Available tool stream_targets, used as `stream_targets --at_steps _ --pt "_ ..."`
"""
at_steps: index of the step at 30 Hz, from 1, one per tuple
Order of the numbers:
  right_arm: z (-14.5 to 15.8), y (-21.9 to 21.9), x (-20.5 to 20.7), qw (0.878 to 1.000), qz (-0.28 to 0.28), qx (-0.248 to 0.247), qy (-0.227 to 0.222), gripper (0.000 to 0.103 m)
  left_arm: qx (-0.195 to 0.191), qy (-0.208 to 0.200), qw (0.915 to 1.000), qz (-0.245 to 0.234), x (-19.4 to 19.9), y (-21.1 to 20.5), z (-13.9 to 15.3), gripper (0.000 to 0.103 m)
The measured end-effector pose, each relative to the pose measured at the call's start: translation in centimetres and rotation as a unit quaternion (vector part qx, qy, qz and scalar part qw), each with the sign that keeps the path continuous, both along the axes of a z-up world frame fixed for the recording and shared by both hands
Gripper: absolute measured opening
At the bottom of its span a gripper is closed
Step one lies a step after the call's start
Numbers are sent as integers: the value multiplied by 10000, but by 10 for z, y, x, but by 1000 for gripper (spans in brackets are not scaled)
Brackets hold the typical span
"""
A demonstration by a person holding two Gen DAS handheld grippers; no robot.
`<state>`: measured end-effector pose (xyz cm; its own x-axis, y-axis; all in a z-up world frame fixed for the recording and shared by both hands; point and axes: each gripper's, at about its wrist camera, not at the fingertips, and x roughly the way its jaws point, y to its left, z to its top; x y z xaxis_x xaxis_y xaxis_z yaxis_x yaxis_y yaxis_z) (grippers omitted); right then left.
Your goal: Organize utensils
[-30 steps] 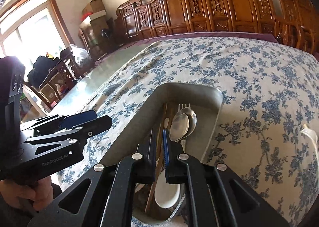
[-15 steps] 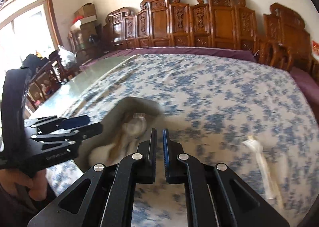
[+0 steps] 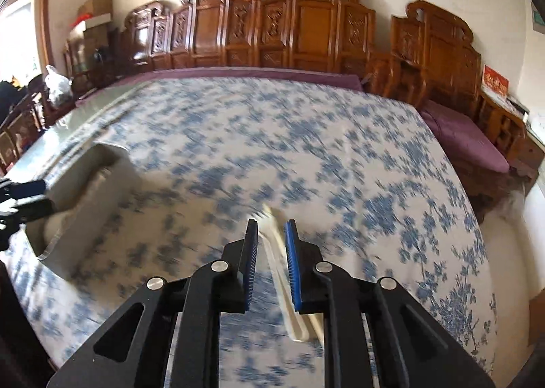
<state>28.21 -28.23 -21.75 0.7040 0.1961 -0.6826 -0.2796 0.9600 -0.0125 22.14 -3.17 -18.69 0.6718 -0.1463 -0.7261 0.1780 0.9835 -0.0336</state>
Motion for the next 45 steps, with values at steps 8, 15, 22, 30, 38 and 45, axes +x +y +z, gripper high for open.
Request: stream_targets --at_steps 8,15,22,30,38,45 --pt "-36 -25 14 9988 144 133 459 19 77 166 9996 -202 0 -26 -8 64" --pt "-50 -27 21 9971 254 120 701 18 311 198 9983 -454 0 -57 -14 65" --pt "-61 -32 30 9954 246 107 919 19 326 309 9973 -573 10 -78 -22 65" --pt "-63 -26 28 9945 410 -75 966 18 372 377 9963 -671 26 -96 -27 65" --pt "-62 -42 32 9940 237 95 1061 6 443 473 9949 -775 44 -117 -37 65" --pt "-54 -67 36 9951 -133 420 890 6 425 576 9935 -884 60 -141 -49 65"
